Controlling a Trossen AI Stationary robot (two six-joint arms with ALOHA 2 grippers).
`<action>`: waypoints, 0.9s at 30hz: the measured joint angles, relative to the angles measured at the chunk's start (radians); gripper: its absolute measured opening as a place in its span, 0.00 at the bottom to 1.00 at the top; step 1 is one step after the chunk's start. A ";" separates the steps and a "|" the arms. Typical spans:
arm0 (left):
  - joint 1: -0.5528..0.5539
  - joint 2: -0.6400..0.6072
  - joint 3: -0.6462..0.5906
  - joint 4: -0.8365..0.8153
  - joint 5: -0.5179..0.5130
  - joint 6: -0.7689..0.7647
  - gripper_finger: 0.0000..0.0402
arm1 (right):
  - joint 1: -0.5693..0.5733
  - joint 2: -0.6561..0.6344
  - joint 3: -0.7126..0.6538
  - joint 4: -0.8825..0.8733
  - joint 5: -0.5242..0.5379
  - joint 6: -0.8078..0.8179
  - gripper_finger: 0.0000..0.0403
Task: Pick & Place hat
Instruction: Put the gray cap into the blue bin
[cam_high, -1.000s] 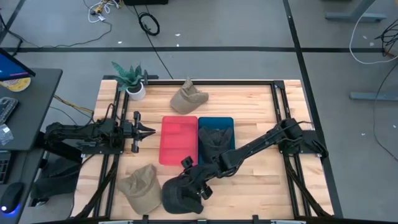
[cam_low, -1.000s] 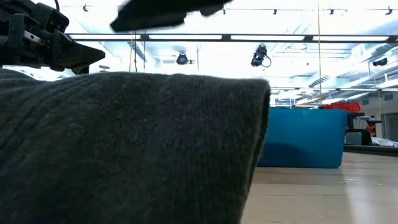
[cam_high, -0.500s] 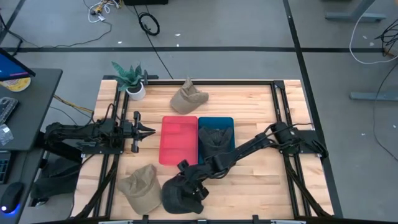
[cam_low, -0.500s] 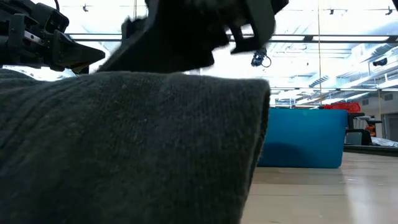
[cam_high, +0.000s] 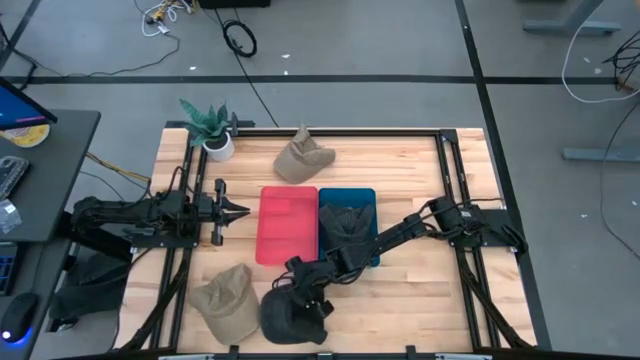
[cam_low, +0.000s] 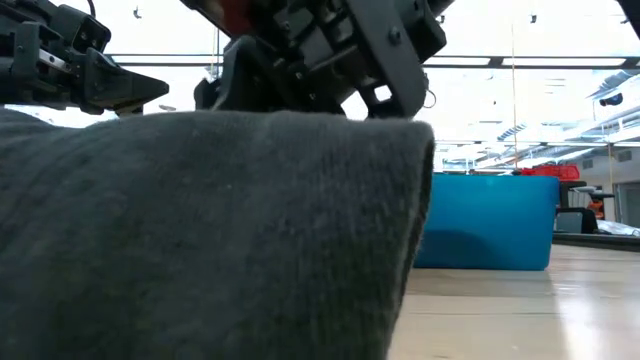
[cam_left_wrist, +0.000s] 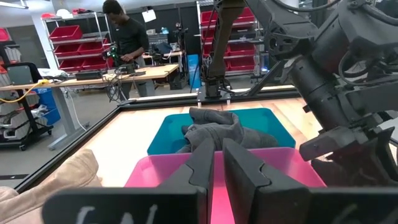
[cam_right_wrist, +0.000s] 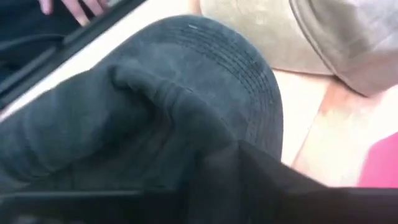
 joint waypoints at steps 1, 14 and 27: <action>0.000 0.000 0.000 0.000 0.000 0.000 0.10 | 0.001 0.000 0.000 -0.002 -0.011 0.000 0.19; 0.000 0.000 0.000 0.000 0.000 0.000 0.10 | 0.001 -0.128 -0.002 -0.010 0.011 0.168 0.01; 0.000 0.000 0.000 0.000 0.000 0.000 0.10 | 0.073 -0.396 0.000 -0.507 0.696 0.808 0.00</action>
